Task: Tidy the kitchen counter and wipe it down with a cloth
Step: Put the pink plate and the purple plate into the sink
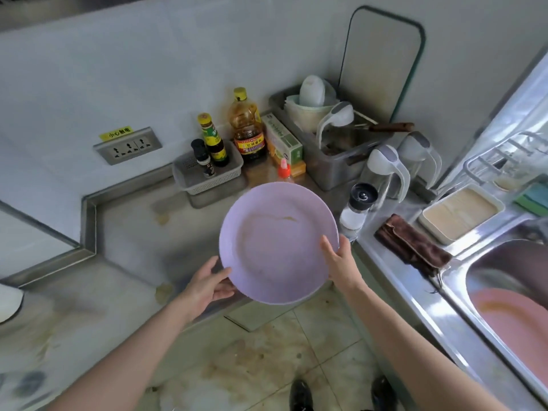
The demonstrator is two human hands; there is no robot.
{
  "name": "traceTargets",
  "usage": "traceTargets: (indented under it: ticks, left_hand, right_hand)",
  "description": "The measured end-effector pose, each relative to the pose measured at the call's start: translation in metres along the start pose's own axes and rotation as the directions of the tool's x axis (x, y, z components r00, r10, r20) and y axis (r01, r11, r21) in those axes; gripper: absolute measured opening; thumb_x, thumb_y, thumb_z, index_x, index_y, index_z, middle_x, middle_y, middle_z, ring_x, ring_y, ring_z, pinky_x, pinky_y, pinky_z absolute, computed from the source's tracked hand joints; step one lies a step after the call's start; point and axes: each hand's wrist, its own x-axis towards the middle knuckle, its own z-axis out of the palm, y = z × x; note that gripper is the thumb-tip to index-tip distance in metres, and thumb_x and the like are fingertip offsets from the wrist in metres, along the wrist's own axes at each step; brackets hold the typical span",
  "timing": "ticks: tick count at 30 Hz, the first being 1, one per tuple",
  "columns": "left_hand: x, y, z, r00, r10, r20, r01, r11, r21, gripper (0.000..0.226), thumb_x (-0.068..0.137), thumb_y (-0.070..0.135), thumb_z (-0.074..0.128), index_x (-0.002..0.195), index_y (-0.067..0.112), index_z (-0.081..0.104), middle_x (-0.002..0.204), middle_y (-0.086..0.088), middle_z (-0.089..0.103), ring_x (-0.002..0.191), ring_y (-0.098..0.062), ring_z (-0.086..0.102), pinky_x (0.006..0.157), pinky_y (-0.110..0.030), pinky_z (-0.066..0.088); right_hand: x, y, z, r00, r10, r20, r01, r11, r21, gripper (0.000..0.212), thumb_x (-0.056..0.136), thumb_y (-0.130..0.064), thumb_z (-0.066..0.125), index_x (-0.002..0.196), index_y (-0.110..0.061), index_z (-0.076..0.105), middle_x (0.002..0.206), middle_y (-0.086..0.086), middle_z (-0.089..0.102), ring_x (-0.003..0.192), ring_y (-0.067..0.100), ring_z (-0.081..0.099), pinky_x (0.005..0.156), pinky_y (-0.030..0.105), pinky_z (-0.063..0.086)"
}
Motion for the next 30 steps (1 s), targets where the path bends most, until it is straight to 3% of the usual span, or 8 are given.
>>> traceTargets:
  ticks: [5,10,14,17,20,22,25,30]
  left_hand:
    - [-0.006,0.009,0.033,0.984,-0.038,0.173,0.01,0.988,0.157,0.056,0.09,0.017,0.058,0.139,0.014,0.032,0.078,-0.003,0.072,0.067,-0.016,0.07,0.055,-0.025,0.055]
    - [-0.005,0.011,0.1,0.952,-0.071,0.299,-0.052,0.921,0.385,0.062,0.088,0.021,0.062,0.141,0.012,0.03,0.092,-0.005,0.069,0.065,-0.01,0.069,0.053,-0.021,0.053]
    - [-0.008,0.018,0.186,0.913,-0.061,0.404,-0.167,0.846,0.506,0.052,0.084,0.031,0.065,0.125,0.012,0.041,0.078,0.009,0.072,0.06,-0.002,0.067,0.053,-0.018,0.049]
    - [-0.01,0.021,0.251,0.859,-0.049,0.51,-0.299,0.76,0.577,0.084,0.053,0.065,0.076,0.12,0.018,0.053,0.098,0.001,0.07,0.085,-0.011,0.067,0.056,-0.02,0.049]
    - [-0.018,0.013,0.319,0.781,-0.088,0.619,-0.42,0.659,0.624,0.043,0.075,0.04,0.073,0.109,0.019,0.057,0.098,0.002,0.064,0.091,-0.013,0.059,0.063,-0.023,0.05]
    - [-0.02,0.001,0.36,0.739,-0.038,0.672,-0.567,0.503,0.652,0.028,0.084,0.026,0.066,0.11,0.016,0.059,0.106,0.002,0.058,0.094,-0.015,0.059,0.072,-0.025,0.048]
    - [-0.024,-0.018,0.416,0.681,0.059,0.73,-0.719,0.241,0.652,0.03,0.087,0.023,0.062,0.114,0.011,0.057,0.118,-0.006,0.048,0.108,-0.023,0.057,0.089,-0.029,0.044]
    - [-0.04,-0.052,0.48,0.785,0.17,0.596,-0.575,-0.159,0.803,0.064,0.084,0.051,0.055,0.124,0.003,0.041,0.129,-0.012,0.041,0.122,-0.028,0.043,0.099,-0.036,0.037]
  right_hand:
    - [-0.034,0.011,-0.035,0.968,-0.081,-0.238,0.104,0.991,0.089,0.034,0.099,-0.04,0.031,0.127,-0.028,0.046,0.12,-0.009,0.056,0.107,0.013,0.053,0.091,0.036,0.043]
    - [-0.065,0.042,-0.105,0.931,-0.029,-0.364,0.09,0.984,0.152,0.031,0.101,-0.035,0.032,0.125,-0.027,0.049,0.118,-0.005,0.058,0.107,0.015,0.055,0.081,0.033,0.047]
    - [-0.094,0.08,-0.174,0.824,0.065,-0.562,0.069,0.975,0.213,0.028,0.102,-0.029,0.031,0.118,-0.02,0.053,0.112,-0.002,0.057,0.103,0.016,0.052,0.087,0.034,0.04]
    - [-0.115,0.105,-0.224,0.71,0.128,-0.692,0.067,0.967,0.247,0.023,0.101,-0.024,0.032,0.101,-0.022,0.055,0.102,0.004,0.055,0.092,0.018,0.049,0.078,0.034,0.04]
    - [-0.132,0.127,-0.272,0.628,0.187,-0.755,0.077,0.951,0.3,0.025,0.1,-0.025,0.033,0.107,-0.023,0.056,0.105,0.003,0.061,0.095,0.019,0.054,0.084,0.036,0.044]
    - [-0.142,0.14,-0.303,0.564,0.218,-0.797,0.071,0.948,0.31,0.024,0.099,-0.026,0.033,0.109,-0.023,0.055,0.104,0.002,0.06,0.094,0.019,0.054,0.085,0.037,0.043]
    - [-0.152,0.155,-0.349,0.457,0.275,-0.846,0.066,0.938,0.34,0.022,0.1,-0.021,0.033,0.107,-0.019,0.054,0.101,0.004,0.057,0.085,0.016,0.053,0.078,0.031,0.042]
    - [-0.15,0.178,-0.42,0.345,0.354,-0.87,0.0,0.926,0.377,0.033,0.099,-0.017,0.032,0.126,-0.009,0.049,0.114,0.009,0.056,0.102,0.022,0.052,0.085,0.03,0.04]
